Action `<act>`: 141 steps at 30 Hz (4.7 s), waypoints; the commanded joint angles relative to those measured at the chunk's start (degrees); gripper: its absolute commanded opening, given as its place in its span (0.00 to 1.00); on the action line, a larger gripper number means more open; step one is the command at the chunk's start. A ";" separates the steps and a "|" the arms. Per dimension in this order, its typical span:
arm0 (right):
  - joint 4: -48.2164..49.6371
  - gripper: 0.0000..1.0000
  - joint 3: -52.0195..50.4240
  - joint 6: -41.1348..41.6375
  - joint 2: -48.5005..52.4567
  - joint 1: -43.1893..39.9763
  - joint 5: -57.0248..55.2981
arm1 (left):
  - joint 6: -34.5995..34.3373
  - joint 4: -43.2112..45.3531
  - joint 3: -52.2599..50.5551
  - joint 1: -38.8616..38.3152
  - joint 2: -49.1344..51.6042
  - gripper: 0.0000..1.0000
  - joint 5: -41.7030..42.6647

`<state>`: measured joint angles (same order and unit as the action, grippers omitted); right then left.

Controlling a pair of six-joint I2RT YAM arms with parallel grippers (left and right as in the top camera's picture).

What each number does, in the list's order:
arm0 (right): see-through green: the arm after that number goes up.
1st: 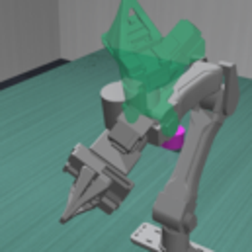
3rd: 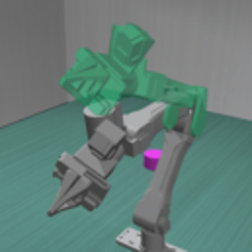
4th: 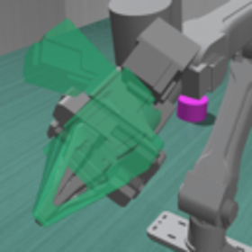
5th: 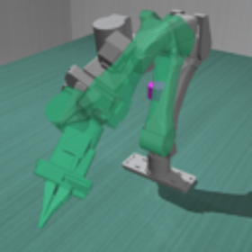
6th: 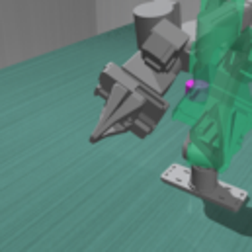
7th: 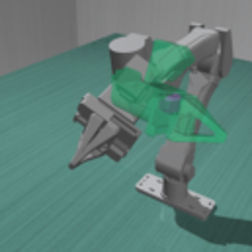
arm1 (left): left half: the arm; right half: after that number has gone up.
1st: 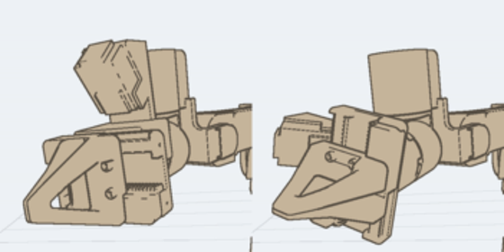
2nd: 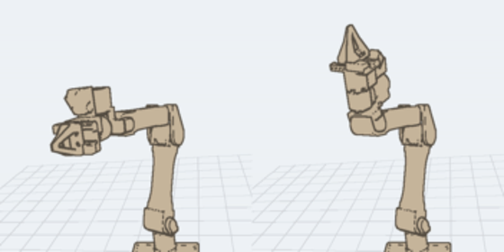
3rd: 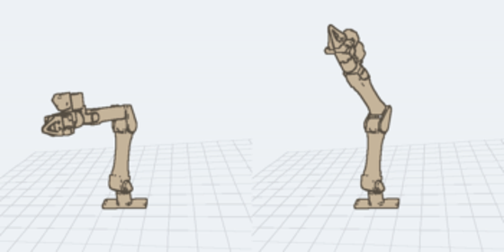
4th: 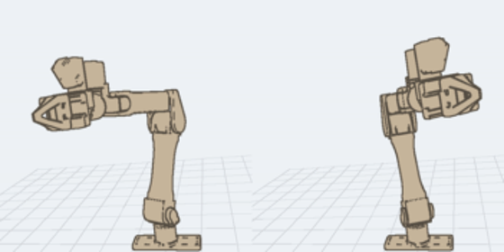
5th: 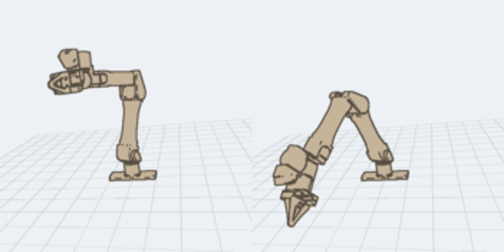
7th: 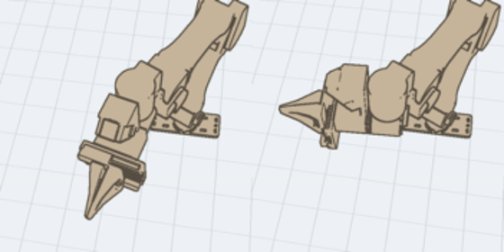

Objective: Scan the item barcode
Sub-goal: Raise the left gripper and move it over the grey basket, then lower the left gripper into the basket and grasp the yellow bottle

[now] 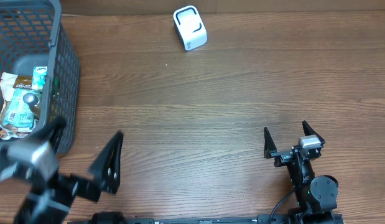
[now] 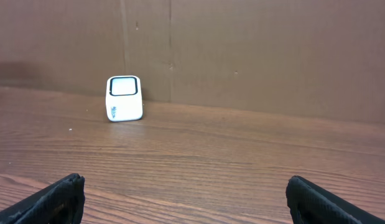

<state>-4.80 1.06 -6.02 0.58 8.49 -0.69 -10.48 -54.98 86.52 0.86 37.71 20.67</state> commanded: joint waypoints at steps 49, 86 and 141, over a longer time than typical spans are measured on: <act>0.11 1.00 -0.61 -0.26 -0.42 -0.15 -0.55 | 5.40 -6.27 18.43 18.03 44.57 0.82 -28.63; 0.11 1.00 -0.61 -0.24 -0.42 -0.15 -0.55 | 16.70 -13.40 17.75 35.06 76.74 0.82 -13.11; 0.11 1.00 -0.61 -0.26 -0.42 -0.15 -0.55 | -5.42 -2.16 24.87 29.77 42.32 0.23 -13.14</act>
<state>-4.80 1.06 -6.02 0.58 8.49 -0.69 -14.15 -57.47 110.15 33.69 82.15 4.73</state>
